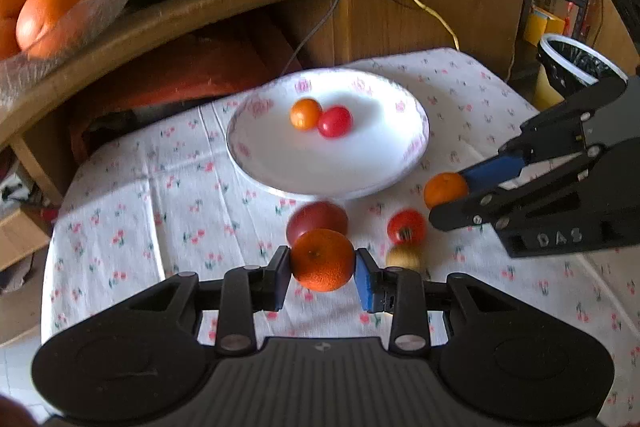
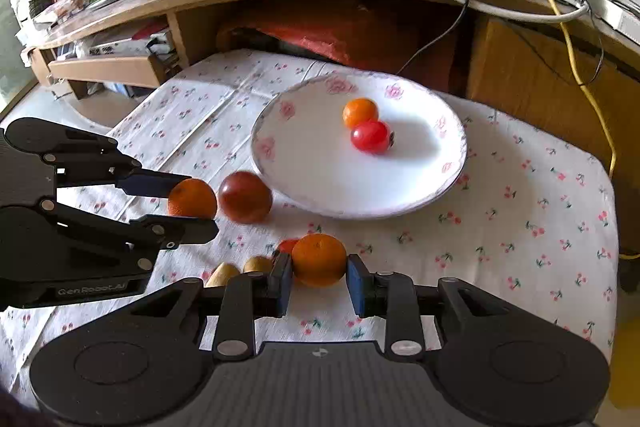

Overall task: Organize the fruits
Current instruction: 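Carry the tangerine into the bowl with the left tool while the right tool releases its tangerine there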

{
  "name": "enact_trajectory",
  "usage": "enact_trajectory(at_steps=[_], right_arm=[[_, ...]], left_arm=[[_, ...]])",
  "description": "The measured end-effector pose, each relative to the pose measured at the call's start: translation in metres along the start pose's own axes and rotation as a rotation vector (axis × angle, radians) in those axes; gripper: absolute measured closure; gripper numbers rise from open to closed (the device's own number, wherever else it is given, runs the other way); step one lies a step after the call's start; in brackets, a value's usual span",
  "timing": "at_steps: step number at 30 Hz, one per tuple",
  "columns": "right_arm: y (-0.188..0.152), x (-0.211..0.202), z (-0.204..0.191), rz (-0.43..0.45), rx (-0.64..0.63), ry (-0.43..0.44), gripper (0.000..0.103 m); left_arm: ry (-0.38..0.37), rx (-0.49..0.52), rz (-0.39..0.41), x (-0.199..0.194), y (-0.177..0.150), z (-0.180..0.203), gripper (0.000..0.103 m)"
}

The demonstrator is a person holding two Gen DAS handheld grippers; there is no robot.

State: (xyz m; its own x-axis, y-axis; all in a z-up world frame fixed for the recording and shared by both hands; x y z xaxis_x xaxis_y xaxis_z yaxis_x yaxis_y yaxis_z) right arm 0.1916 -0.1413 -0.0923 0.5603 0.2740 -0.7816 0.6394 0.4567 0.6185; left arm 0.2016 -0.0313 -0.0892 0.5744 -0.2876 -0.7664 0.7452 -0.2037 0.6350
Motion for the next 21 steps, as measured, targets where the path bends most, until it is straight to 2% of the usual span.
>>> enact_trajectory(at_steps=[9,21], right_arm=[[0.018,0.005,0.019,0.046,0.041,-0.042,0.079],[0.027,0.019,0.032,0.048,0.062,-0.051,0.078]], left_arm=[[0.016,-0.012,0.037,0.015,0.033,0.007,0.061],[0.033,-0.036,0.031,0.039,0.042,0.004,0.061]])
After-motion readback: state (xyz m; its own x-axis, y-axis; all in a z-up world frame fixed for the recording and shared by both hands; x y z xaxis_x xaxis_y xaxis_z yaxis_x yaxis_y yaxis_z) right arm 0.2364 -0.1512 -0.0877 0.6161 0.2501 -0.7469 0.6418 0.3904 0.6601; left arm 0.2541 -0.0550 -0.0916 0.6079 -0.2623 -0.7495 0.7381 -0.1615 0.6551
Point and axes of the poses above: each gripper's, at about its wrist camera, not at the fingertips, and x roughly the way its jaws point, z to its right, y to its top, the point moved 9 cm from there along x, roughly the way its jaws point, and after that the axes turned 13 degrees about -x, right-handed, at the moved point
